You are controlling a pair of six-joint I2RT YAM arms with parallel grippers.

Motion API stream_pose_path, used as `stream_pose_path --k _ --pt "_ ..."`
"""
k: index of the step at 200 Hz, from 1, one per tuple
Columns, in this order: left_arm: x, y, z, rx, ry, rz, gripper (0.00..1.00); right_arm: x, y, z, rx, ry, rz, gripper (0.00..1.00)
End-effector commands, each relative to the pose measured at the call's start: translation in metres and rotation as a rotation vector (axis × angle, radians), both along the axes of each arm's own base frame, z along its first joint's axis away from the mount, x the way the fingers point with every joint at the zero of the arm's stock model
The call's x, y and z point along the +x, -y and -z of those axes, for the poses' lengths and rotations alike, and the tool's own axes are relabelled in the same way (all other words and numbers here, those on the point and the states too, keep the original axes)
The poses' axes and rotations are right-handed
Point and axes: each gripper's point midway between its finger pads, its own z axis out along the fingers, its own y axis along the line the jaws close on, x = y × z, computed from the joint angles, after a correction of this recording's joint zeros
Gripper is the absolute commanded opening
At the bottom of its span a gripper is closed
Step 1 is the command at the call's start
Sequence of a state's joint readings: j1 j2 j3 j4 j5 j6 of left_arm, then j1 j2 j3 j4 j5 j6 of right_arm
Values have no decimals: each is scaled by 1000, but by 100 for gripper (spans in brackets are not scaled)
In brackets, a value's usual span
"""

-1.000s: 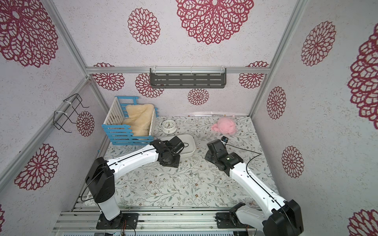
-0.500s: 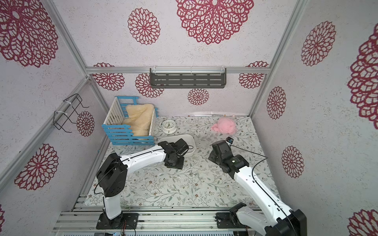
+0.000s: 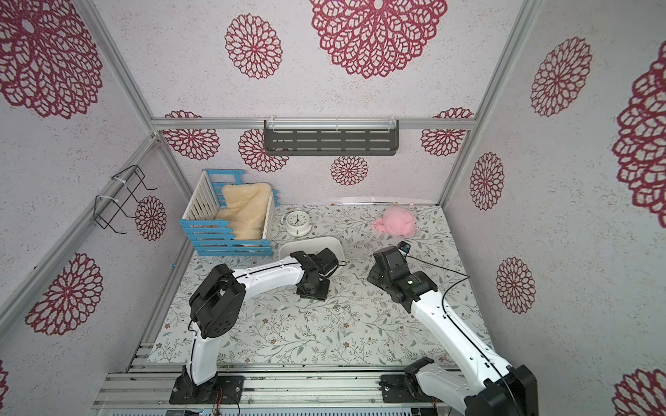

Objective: Put the screws on the desktop into the storage box
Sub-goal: Pick up the screw from the center of the board.

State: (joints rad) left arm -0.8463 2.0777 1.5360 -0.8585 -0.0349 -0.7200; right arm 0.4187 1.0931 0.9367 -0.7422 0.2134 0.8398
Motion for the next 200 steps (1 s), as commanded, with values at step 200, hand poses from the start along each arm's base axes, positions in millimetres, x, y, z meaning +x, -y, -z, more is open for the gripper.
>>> stream_pose_path --k 200 --pt "-4 9 20 14 -34 39 26 8 5 0 18 33 -1 35"
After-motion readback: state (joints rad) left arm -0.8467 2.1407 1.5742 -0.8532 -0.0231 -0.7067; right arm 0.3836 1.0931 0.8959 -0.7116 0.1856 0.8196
